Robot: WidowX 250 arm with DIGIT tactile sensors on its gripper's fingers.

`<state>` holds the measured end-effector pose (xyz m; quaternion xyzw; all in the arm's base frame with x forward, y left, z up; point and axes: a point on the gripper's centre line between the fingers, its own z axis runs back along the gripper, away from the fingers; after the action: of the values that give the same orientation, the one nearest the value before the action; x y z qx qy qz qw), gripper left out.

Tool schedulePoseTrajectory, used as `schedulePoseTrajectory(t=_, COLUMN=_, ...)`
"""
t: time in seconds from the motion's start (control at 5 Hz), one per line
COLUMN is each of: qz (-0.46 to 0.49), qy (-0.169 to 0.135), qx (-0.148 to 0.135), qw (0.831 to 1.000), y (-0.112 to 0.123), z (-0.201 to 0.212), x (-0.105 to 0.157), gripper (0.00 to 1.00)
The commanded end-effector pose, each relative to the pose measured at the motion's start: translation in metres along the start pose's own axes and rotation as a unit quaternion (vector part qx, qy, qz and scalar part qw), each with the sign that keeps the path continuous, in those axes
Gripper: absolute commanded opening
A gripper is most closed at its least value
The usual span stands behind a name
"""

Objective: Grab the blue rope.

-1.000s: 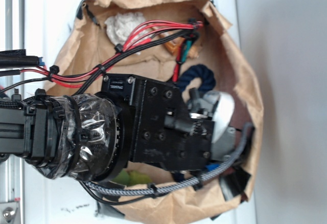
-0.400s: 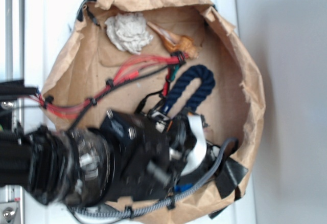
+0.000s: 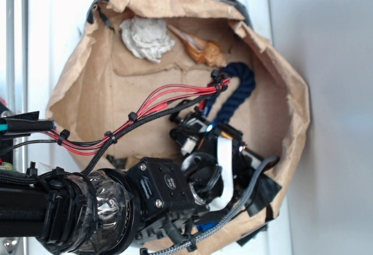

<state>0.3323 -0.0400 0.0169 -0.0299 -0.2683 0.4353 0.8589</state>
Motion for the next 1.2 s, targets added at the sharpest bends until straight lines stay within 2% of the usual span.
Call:
schedulePoseTrajectory(t=0.0, qz=0.019, qy=0.009, qx=-0.029, qw=0.999, y=0.014, z=0.008, x=0.004, gripper=0.0)
schedulePoseTrajectory(t=0.2, qz=0.035, qy=0.027, qx=-0.046, qw=0.998, y=0.015, z=0.026, x=0.02, gripper=0.0)
schedulePoseTrajectory(t=0.4, qz=0.036, qy=0.069, qx=-0.065, qw=0.995, y=0.018, z=0.06, x=0.037, gripper=0.0)
schedulePoseTrajectory(t=0.6, qz=0.028, qy=0.099, qx=-0.094, qw=0.99, y=0.023, z=0.098, x=0.053, gripper=0.0)
schedulePoseTrajectory(t=0.8, qz=0.015, qy=0.1, qx=-0.1, qw=0.99, y=0.021, z=0.129, x=0.063, gripper=0.0)
schedulePoseTrajectory(t=1.0, qz=-0.002, qy=0.109, qx=-0.08, qw=0.991, y=0.012, z=0.144, x=0.07, gripper=0.0)
